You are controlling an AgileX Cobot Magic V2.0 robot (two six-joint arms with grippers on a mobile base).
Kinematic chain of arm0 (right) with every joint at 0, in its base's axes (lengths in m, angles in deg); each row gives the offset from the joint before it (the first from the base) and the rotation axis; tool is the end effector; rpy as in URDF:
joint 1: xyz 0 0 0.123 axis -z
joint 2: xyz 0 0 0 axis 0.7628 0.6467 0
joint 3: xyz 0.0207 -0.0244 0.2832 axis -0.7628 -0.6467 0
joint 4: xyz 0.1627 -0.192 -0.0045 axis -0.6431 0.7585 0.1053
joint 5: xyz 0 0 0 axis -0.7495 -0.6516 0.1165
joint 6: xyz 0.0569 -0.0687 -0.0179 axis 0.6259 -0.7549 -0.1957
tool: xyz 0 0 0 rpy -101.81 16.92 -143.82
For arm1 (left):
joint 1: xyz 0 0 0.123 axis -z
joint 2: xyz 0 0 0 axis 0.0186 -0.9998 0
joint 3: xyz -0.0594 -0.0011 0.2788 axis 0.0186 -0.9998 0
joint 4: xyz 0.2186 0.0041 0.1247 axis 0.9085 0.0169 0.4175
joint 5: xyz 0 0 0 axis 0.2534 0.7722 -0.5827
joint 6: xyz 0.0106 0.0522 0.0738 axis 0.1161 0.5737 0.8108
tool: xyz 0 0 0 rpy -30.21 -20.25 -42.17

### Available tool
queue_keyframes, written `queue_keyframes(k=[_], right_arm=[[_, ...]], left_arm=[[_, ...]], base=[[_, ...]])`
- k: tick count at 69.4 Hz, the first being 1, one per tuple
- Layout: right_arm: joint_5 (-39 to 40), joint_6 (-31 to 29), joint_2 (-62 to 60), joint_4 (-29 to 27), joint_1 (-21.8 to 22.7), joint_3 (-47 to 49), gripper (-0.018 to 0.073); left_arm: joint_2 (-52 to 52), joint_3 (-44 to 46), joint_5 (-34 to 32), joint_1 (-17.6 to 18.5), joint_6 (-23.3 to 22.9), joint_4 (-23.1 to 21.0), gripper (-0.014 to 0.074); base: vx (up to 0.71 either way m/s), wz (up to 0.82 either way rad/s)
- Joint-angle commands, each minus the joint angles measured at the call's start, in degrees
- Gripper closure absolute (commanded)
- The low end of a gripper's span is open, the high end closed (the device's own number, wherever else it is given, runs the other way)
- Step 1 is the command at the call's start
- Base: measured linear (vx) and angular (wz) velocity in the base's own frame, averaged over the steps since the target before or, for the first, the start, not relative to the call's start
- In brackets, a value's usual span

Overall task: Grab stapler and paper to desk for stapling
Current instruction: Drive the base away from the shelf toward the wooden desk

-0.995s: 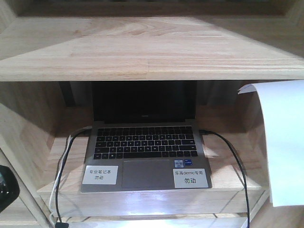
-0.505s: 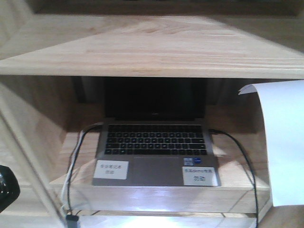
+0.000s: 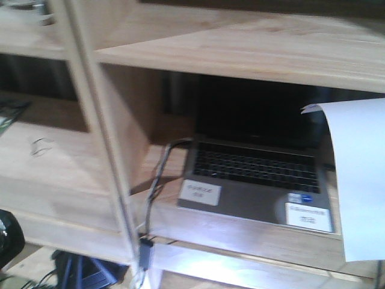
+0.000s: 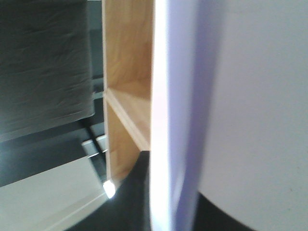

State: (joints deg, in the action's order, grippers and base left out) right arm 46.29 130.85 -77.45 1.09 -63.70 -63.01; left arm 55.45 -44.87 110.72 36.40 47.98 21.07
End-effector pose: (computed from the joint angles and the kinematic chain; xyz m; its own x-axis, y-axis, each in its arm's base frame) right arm 0.0317 0.0162 0.3426 0.1227 0.9106 -0.3946 -0.7824 0.3334 0.5260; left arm 0.0001 -0.0267 0.3782 -0.0973 0.1578 -0.9827 0.7621 0.6468 0.0284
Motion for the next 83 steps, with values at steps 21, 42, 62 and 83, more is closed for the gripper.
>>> queue_keyframes(k=[21, 42, 62, 83], right_arm=[[2.15, -0.28, 0.65, 0.3, 0.36, 1.75, 0.0565], [2.15, -0.28, 0.65, 0.3, 0.36, 1.75, 0.0565], [2.15, -0.28, 0.65, 0.3, 0.36, 1.75, 0.0565], [2.22, -0.28, 0.65, 0.3, 0.36, 1.75, 0.0565]], left_arm=[[-0.75, 1.6, -6.51, 0.41, -0.07, -1.71, 0.0603], [-0.75, 1.6, -6.51, 0.41, -0.07, -1.71, 0.0603], [-0.75, 1.6, -6.51, 0.41, -0.07, -1.71, 0.0603], [-0.75, 1.6, -6.51, 0.41, -0.07, -1.71, 0.0603]], base=[[-0.12, 0.44], [-0.12, 0.46], [-0.13, 0.49], [-0.12, 0.49]])
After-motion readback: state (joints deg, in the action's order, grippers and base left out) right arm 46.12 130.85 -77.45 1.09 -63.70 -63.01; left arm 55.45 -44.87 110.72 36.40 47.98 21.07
